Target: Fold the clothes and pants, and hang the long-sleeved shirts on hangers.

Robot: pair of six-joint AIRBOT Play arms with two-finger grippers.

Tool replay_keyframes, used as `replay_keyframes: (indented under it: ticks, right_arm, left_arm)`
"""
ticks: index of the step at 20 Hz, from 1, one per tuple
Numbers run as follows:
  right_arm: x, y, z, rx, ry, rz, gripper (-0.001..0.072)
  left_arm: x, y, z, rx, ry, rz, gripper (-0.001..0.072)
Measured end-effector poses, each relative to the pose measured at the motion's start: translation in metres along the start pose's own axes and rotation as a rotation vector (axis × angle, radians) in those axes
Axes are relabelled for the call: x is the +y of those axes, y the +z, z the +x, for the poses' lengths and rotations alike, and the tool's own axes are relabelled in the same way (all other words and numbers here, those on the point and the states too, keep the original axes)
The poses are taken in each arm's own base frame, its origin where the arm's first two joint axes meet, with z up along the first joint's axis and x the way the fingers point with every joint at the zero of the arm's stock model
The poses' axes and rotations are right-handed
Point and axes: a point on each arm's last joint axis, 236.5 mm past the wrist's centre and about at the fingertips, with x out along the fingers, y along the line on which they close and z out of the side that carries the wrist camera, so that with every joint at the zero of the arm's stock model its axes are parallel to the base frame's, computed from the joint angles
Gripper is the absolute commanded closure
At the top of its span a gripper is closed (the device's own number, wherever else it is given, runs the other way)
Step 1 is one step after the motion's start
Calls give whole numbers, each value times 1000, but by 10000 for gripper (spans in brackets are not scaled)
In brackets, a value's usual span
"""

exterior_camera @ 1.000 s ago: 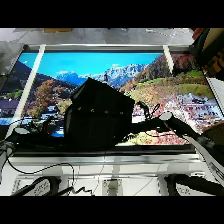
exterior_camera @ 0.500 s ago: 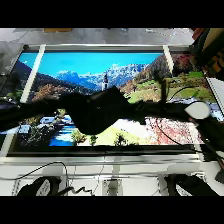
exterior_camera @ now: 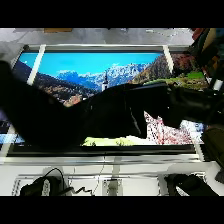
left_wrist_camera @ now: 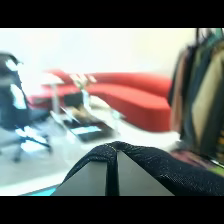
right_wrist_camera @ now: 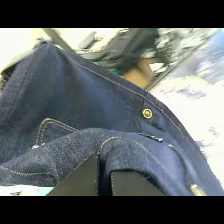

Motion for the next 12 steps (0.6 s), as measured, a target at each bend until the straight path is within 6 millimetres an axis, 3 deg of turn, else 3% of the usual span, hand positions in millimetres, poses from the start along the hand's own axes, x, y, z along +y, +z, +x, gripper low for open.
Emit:
replay_keyframes:
  ticks: [1, 3, 5, 9, 12]
  right_arm:
    - [4, -6, 0, 17, 7, 36, 668]
    - [-4, -19, 5, 44, -22, 116, 668]
    - [-38, -30, 15, 30, -112, 200, 668]
    - [-143, -33, 36, -118, -329, 317, 668]
    - [-239, -35, 42, -233, -502, 379, 668]
  left_arm:
    - [-1, -1, -5, 11, 18, -9, 682]
    - [7, -24, -7, 75, 49, -64, 682]
    - [27, -65, 1, 169, 84, -154, 682]
    - [75, -170, 34, 344, 132, -439, 681]
    - [83, -240, 74, 416, 107, -623, 681]
